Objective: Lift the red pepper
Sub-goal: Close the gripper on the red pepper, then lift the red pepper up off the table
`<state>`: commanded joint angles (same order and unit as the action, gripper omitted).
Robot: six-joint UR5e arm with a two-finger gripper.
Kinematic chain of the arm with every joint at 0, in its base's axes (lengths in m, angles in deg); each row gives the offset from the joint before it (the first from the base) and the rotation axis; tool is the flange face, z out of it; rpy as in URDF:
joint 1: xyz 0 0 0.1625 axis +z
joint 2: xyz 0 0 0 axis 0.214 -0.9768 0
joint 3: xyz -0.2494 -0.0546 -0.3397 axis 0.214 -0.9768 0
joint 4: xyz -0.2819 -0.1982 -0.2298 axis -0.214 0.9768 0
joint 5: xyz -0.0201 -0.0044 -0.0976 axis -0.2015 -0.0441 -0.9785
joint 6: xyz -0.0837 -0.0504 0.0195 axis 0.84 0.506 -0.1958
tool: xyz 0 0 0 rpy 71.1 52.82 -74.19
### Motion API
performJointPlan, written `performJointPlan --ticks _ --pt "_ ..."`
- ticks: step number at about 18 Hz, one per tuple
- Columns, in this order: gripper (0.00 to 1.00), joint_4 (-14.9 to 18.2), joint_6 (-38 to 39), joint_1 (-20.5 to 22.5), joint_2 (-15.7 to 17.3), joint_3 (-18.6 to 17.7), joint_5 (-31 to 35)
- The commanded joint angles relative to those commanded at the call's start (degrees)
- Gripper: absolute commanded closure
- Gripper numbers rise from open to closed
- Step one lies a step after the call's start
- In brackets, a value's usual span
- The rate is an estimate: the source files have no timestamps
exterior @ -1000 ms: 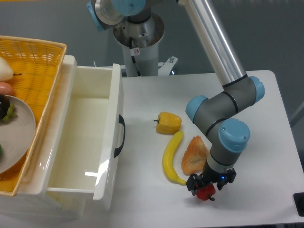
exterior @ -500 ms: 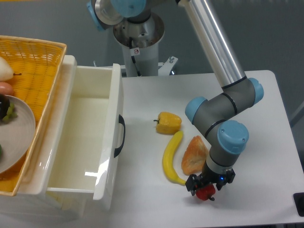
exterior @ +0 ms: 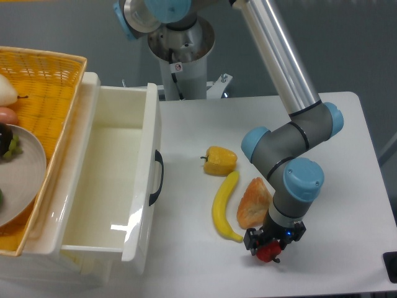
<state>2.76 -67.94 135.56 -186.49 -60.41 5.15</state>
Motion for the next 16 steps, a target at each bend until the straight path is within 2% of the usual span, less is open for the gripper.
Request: performJointPlan --ticks 5,7,13,16 --pt "0.52 0.09 0.09 0.09 0.53 -0.26 -0.09" --pt "0.56 0.09 0.09 0.09 0.62 -0.35 -0.09" --pt "0.56 0.35 -0.52 0.09 3.42 -1.49 0.00" --pt "0.56 0.53 -6.83 0.17 5.88 -3.68 0.09"
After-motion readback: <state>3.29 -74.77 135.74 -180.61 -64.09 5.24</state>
